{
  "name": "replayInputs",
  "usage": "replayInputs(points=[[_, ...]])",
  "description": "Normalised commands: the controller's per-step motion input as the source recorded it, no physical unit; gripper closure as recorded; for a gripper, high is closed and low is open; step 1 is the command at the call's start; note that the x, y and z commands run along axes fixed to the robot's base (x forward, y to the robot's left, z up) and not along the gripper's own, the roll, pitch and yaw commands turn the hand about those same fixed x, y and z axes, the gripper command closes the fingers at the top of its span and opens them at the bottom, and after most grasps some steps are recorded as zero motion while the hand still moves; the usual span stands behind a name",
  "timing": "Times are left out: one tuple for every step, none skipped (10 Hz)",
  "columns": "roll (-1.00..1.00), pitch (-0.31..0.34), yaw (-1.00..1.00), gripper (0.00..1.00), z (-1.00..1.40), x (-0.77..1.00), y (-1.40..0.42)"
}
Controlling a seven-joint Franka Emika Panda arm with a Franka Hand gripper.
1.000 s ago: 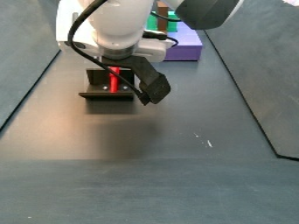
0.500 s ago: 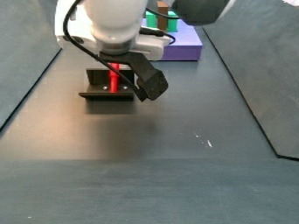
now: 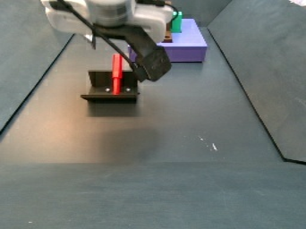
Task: Pick up the red object. Move up. Place the red object on the fixture. Regrasp the red object. Move to above the board. Insert the red object.
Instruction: Regrasp the red object.
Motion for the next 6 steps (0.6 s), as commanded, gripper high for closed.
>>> replayInputs(points=[[0.28, 0.026, -0.05, 0.00, 0.41, 0.00, -0.08], [0.38, 0.017, -0.05, 0.00, 0.36, 0.01, -0.05], [0.70, 0.086, -0.01, 0.00, 0.35, 0.00, -0.07], [1.00, 0.180, 0.00, 0.00, 0.29, -0.07, -0.13], [1.00, 0.220, 0.00, 0.00, 0.22, -0.09, -0.09], [1.00, 0.226, 0.00, 0.00, 0.17, -0.11, -0.07]])
